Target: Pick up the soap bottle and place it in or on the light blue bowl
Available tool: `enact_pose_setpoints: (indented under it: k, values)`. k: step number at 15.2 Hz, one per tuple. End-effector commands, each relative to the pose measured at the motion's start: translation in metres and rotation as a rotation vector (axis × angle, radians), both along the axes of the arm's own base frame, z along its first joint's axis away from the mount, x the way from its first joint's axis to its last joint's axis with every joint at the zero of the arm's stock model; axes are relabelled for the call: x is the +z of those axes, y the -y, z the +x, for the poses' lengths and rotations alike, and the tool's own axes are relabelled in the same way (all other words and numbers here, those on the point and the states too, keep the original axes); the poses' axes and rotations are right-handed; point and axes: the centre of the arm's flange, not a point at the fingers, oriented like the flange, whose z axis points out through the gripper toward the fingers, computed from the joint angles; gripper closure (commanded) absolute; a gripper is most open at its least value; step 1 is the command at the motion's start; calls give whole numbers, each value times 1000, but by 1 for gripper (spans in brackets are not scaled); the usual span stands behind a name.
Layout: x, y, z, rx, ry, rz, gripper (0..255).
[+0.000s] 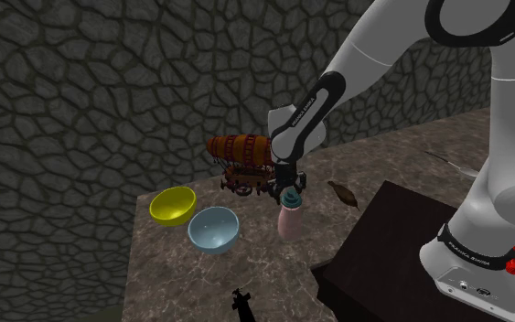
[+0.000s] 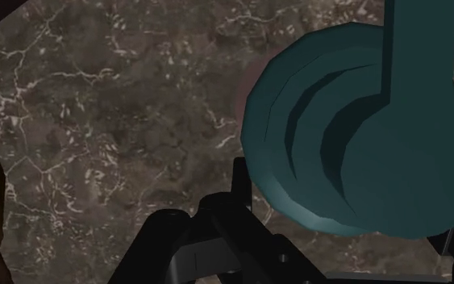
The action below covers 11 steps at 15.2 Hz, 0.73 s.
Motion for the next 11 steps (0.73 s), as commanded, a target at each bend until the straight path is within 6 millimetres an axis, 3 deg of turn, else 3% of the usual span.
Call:
enact_pose_setpoints:
  k: [1, 9, 11]
  values:
    - [-1, 0, 0, 0, -1, 0, 255]
    - [-1, 0, 0, 0, -1, 0, 255]
    - [10, 0, 0, 0, -1, 0, 255]
